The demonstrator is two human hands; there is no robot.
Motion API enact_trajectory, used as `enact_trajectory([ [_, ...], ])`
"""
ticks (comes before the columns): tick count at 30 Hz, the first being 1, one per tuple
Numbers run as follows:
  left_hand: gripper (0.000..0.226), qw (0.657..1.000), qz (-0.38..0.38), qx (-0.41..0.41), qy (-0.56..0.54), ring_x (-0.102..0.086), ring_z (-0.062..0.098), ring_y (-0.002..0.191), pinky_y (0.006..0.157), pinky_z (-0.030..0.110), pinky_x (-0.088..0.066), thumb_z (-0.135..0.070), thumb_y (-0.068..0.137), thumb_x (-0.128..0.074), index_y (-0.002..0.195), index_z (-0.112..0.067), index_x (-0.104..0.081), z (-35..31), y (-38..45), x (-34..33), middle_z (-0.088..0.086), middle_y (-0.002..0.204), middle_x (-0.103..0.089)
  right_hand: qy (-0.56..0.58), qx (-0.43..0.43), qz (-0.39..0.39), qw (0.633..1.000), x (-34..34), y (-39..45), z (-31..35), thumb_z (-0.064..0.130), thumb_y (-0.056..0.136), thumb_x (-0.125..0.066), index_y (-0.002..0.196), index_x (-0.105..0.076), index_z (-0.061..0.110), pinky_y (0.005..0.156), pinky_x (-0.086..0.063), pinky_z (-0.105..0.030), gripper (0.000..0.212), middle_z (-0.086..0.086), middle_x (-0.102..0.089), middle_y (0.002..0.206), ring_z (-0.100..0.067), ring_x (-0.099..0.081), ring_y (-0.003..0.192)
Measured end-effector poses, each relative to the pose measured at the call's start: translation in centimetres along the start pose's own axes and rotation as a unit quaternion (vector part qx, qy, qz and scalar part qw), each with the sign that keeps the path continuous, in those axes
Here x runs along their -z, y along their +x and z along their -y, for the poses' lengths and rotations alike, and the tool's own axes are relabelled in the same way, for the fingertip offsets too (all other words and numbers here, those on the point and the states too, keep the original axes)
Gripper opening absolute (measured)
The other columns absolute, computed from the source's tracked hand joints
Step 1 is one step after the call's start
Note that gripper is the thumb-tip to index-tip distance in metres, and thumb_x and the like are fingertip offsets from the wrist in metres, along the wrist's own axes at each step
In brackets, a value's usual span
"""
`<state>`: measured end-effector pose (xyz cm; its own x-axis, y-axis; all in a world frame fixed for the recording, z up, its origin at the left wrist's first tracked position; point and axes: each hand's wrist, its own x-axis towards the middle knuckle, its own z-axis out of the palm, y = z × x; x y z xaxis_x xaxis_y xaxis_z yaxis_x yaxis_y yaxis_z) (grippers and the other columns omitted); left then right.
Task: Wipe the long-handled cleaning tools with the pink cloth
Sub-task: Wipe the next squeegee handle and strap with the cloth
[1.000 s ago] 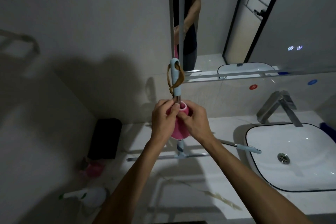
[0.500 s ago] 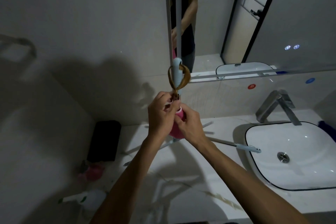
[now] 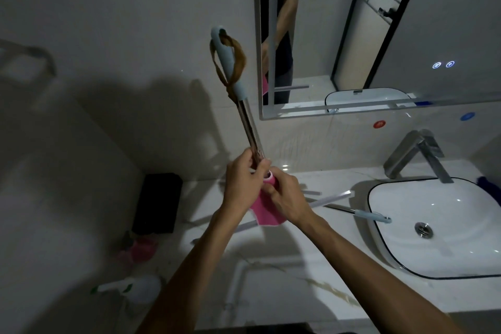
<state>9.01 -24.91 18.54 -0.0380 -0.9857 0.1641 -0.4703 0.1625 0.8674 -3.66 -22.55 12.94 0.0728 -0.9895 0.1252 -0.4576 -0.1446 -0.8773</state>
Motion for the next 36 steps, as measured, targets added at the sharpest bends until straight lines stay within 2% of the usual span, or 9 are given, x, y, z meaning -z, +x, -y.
enact_trajectory([
  [5, 0.014, 0.999, -0.028, 0.026, -0.026, -0.067, 0.012, 0.076, 0.072, 0.041, -0.057, -0.026, 0.096, -0.062, 0.087, -0.016, -0.060, 1.2, -0.3, 0.0, -0.003, 0.080, -0.068, -0.023, -0.015, 0.017, 0.999, 0.0, -0.1, -0.8, 0.019, 0.095, -0.065, 0.116, -0.065, 0.019, 0.073, -0.043, -0.005, 0.021, 0.007, -0.068, 0.100, 0.003, -0.060, 0.087],
  [10, 0.008, 0.995, -0.060, 0.037, -0.068, -0.066, 0.007, 0.083, 0.078, 0.041, -0.059, -0.021, 0.097, -0.062, 0.096, -0.014, -0.063, 0.6, 0.2, 1.2, -0.008, 0.088, -0.068, -0.050, -0.048, 0.064, 0.996, -0.2, -0.8, -2.0, 0.019, 0.092, -0.069, 0.122, -0.061, 0.017, 0.083, -0.049, -0.023, 0.031, 0.001, -0.068, 0.108, -0.016, -0.063, 0.094],
  [14, 0.009, 0.990, -0.087, 0.066, -0.095, -0.067, 0.014, 0.084, 0.079, 0.047, -0.058, -0.023, 0.096, -0.061, 0.090, -0.016, -0.063, 1.0, 0.3, 1.4, -0.003, 0.087, -0.069, -0.122, -0.070, 0.107, 0.984, -0.5, -0.6, -2.3, 0.024, 0.091, -0.071, 0.130, -0.058, 0.012, 0.093, -0.054, -0.036, 0.042, -0.008, -0.070, 0.115, -0.025, -0.066, 0.100],
  [18, 0.010, 0.987, -0.090, 0.065, -0.119, -0.068, 0.017, 0.083, 0.078, 0.047, -0.060, -0.024, 0.097, -0.059, 0.087, -0.022, -0.061, 1.7, 0.2, 1.2, 0.001, 0.087, -0.069, -0.141, -0.068, 0.094, 0.983, -1.1, -1.0, -2.1, 0.020, 0.092, -0.068, 0.119, -0.062, 0.010, 0.087, -0.058, -0.042, 0.029, -0.009, -0.072, 0.106, -0.025, -0.067, 0.092],
  [21, 0.006, 0.991, -0.049, 0.063, -0.104, -0.069, 0.015, 0.086, 0.078, 0.040, -0.059, -0.024, 0.097, -0.060, 0.091, -0.023, -0.061, 2.5, -0.4, 0.7, -0.001, 0.090, -0.070, -0.119, -0.050, 0.065, 0.990, -1.3, -1.3, -1.9, 0.013, 0.095, -0.062, 0.113, -0.064, 0.011, 0.081, -0.058, -0.037, 0.018, -0.008, -0.072, 0.098, -0.023, -0.067, 0.083],
  [25, 0.003, 0.990, 0.001, 0.087, -0.108, -0.069, 0.016, 0.082, 0.075, 0.039, -0.056, -0.016, 0.093, -0.058, 0.091, -0.017, -0.059, 3.6, -1.3, -0.6, 0.000, 0.087, -0.070, -0.039, -0.047, 0.004, 0.998, -1.0, -1.4, -1.0, 0.009, 0.099, -0.058, 0.098, -0.069, 0.012, 0.065, -0.048, -0.013, 0.011, -0.014, -0.073, 0.087, -0.023, -0.065, 0.072],
  [29, 0.006, 0.987, -0.021, 0.112, -0.113, -0.067, 0.018, 0.083, 0.069, 0.025, -0.052, -0.012, 0.097, -0.054, 0.092, -0.014, -0.052, 4.0, -1.4, -0.7, 0.006, 0.090, -0.069, -0.048, -0.007, -0.068, 0.997, -1.2, -2.0, -1.4, 0.013, 0.097, -0.065, 0.112, -0.075, 0.010, 0.063, -0.051, -0.015, 0.018, -0.005, -0.075, 0.082, -0.017, -0.068, 0.069],
  [33, 0.003, 0.989, -0.007, 0.110, -0.100, -0.069, 0.023, 0.088, 0.079, 0.042, -0.057, -0.016, 0.100, -0.054, 0.097, -0.018, -0.052, 4.2, -1.0, -0.1, 0.008, 0.094, -0.069, -0.018, -0.019, -0.081, 0.996, -1.3, -1.9, -1.3, 0.020, 0.098, -0.065, 0.104, -0.078, 0.013, 0.059, -0.042, -0.008, 0.016, 0.005, -0.072, 0.075, 0.000, -0.062, 0.061],
  [36, 0.002, 0.993, 0.003, 0.084, -0.086, -0.069, 0.019, 0.085, 0.077, 0.041, -0.058, -0.019, 0.101, -0.054, 0.103, -0.020, -0.053, 3.9, -0.5, 0.4, 0.004, 0.091, -0.070, 0.058, -0.065, -0.042, 0.995, -0.9, -1.3, -0.4, 0.019, 0.100, -0.060, 0.109, -0.074, 0.013, 0.067, -0.046, -0.010, 0.018, -0.001, -0.072, 0.085, 0.000, -0.061, 0.071],
])
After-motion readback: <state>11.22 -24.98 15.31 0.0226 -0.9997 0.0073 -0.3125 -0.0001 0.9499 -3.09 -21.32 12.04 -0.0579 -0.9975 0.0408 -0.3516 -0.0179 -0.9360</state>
